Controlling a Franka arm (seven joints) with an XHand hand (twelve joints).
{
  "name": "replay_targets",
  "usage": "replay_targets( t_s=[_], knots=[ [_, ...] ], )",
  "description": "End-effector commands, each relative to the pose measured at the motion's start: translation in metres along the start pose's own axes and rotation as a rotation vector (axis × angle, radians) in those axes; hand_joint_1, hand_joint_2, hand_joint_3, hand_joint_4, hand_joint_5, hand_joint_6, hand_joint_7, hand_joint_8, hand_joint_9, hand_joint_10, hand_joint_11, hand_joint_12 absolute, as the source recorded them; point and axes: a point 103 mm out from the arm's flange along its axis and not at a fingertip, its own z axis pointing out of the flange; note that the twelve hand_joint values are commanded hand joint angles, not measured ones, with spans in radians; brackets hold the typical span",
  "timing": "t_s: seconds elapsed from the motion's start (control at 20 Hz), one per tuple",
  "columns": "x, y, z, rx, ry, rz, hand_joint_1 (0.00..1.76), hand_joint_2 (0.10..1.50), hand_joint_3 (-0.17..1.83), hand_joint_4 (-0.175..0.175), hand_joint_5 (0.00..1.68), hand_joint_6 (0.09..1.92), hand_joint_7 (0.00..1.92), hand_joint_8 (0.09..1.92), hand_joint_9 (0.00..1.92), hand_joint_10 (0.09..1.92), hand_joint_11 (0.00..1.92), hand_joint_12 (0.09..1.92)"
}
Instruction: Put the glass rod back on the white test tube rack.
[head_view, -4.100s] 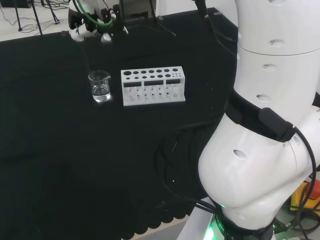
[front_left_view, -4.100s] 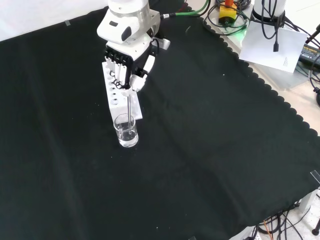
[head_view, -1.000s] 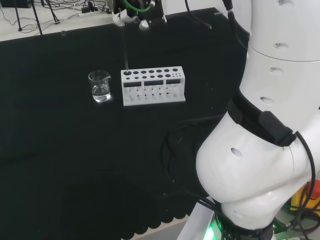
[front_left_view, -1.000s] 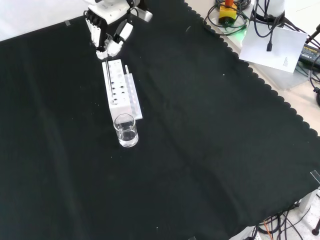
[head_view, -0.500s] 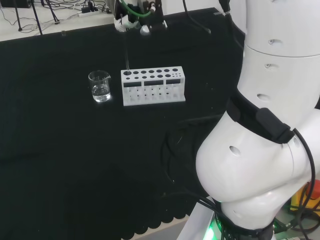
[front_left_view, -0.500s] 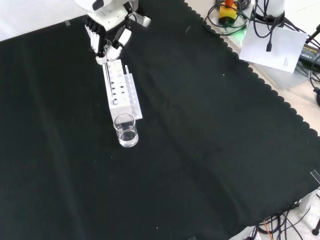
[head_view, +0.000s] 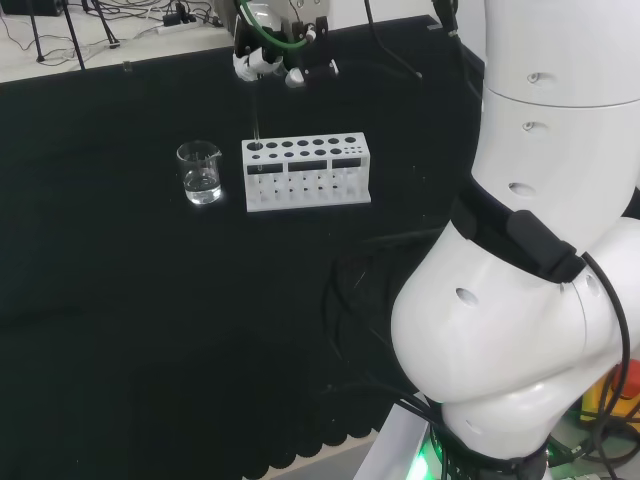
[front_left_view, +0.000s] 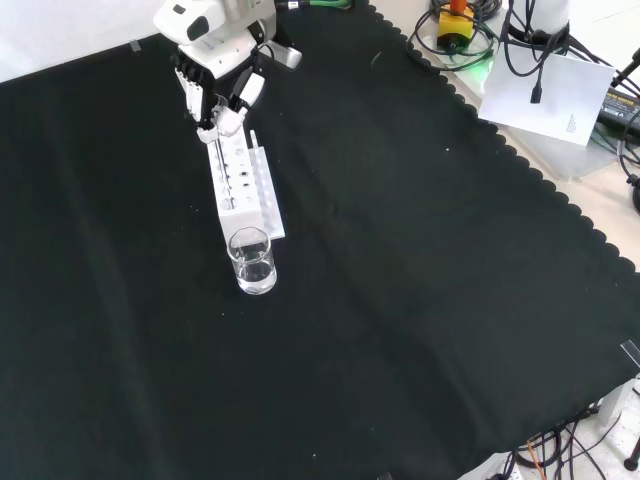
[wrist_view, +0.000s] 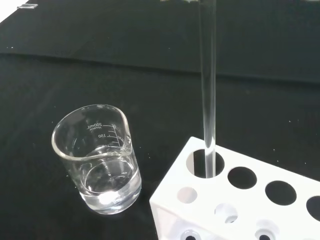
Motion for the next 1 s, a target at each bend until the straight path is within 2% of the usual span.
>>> replay_targets(
  t_s=[0.05, 0.5, 1.0],
  knots=[
    [-0.005, -0.003, 0.010, -0.007, 0.009, 0.005, 1.31, 1.10, -0.13, -0.175, 1.15, 0.46, 1.19, 0.97, 1.60, 0.76, 1.58, 0.77],
    [-0.015, -0.011, 0.018, -0.043, 0.038, 0.022, 1.31, 1.10, -0.13, -0.175, 1.15, 0.46, 1.19, 0.97, 1.60, 0.76, 1.58, 0.77],
    [-0.018, -0.014, 0.023, -0.042, 0.040, 0.033, 1.31, 1.10, -0.13, -0.175, 1.15, 0.46, 1.19, 0.97, 1.60, 0.76, 1.58, 0.77]
  ],
)
